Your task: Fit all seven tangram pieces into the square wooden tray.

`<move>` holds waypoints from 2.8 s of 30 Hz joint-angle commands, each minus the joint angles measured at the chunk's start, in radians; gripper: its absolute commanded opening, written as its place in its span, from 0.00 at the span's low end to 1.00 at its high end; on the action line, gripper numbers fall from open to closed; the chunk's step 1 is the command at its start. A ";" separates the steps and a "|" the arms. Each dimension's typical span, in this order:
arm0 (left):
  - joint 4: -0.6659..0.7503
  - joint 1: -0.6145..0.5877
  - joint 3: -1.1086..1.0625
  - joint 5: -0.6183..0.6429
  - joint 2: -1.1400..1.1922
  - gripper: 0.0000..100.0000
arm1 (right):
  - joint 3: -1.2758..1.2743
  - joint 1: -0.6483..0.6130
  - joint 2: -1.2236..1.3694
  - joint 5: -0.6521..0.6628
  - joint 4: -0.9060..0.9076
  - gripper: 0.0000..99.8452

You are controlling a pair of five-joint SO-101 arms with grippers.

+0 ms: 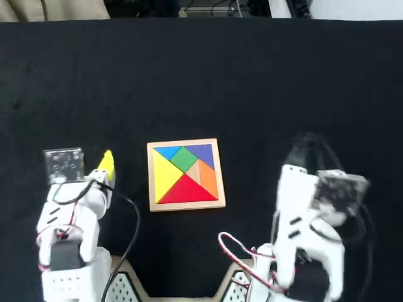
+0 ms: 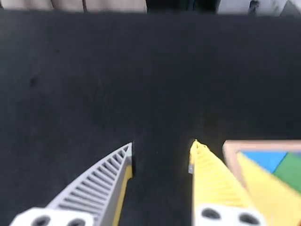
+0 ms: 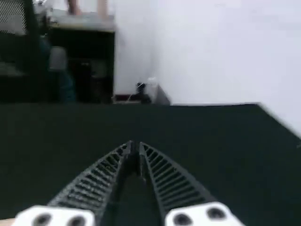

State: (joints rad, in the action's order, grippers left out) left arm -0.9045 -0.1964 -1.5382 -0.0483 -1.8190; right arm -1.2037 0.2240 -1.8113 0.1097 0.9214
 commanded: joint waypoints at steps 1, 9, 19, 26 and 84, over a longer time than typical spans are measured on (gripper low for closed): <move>0.157 -0.001 -0.165 -0.021 -0.006 0.20 | -0.125 -0.175 -0.064 -0.020 -0.078 0.01; 0.104 -0.084 -0.160 0.054 -0.006 0.20 | -0.251 -0.322 -0.073 -0.018 -0.104 0.01; -0.049 -0.047 -0.160 0.046 -0.006 0.21 | -0.479 -0.252 -0.064 -0.018 -0.028 0.01; -0.272 0.030 -0.160 0.046 -0.006 0.21 | -0.479 -0.219 -0.064 -0.018 0.175 0.01; -0.368 -0.039 -0.160 -0.031 -0.005 0.20 | -0.481 -0.183 -0.064 -0.020 0.376 0.01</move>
State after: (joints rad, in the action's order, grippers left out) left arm -1.2681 -0.2240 -1.6794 -0.0882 -1.8174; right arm -1.6886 0.0292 -1.8098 0.1005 1.2912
